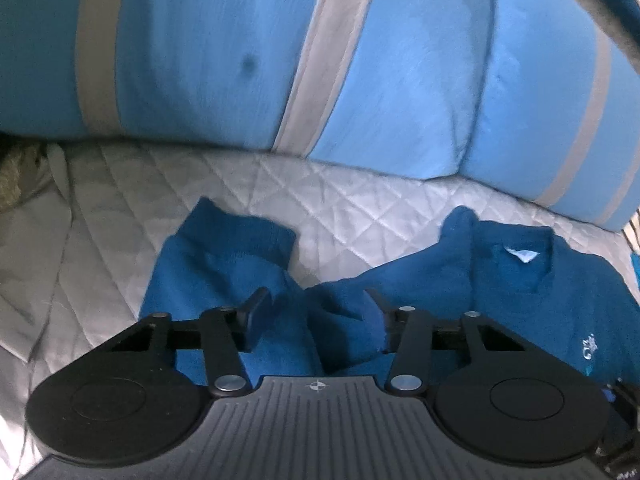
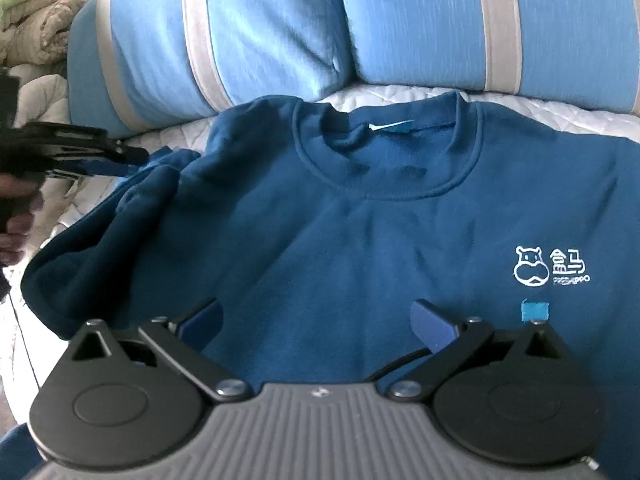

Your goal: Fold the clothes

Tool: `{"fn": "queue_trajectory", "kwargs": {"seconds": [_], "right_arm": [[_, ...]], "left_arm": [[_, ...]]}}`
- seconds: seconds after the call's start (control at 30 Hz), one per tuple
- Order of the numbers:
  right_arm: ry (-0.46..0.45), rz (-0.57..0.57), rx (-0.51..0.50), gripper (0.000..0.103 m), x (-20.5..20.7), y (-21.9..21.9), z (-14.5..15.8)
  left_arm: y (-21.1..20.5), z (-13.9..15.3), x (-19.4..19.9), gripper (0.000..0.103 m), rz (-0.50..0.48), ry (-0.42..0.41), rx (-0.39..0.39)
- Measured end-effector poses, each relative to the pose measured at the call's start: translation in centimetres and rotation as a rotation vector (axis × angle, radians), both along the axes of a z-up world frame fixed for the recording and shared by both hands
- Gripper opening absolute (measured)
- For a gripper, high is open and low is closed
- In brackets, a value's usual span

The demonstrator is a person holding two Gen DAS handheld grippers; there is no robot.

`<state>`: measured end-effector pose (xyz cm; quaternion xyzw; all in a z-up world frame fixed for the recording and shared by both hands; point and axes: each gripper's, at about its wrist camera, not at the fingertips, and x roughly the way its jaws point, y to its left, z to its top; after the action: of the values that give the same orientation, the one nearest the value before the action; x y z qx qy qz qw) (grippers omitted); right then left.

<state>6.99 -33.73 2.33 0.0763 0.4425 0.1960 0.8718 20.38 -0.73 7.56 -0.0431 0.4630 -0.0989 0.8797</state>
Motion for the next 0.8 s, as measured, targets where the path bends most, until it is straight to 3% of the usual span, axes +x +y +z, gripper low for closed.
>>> {"fn": "queue_trajectory", "kwargs": {"seconds": [0.2,0.33,0.4,0.57,0.8], "right_arm": [[0.009,0.000,0.010,0.103,0.2,-0.1,-0.1],[0.013,-0.001,0.014,0.103,0.3,-0.1,-0.2],[0.018,-0.003,0.019,0.103,0.4,-0.2,-0.3],[0.034,-0.013,0.033,0.103,0.5,-0.5,-0.6],[0.029,0.008,0.039,0.103,0.3,-0.4,-0.9]], "left_arm": [[0.2,-1.6,1.3,0.036,0.032,0.043,0.038],[0.1,-2.1,1.5,0.010,0.040,0.055,0.077],[0.1,-1.7,1.3,0.008,0.043,0.040,0.105],[0.5,1.4,-0.2,0.007,0.023,-0.061,0.143],[2.8,8.9,-4.9,0.007,0.017,-0.281,0.193]]}}
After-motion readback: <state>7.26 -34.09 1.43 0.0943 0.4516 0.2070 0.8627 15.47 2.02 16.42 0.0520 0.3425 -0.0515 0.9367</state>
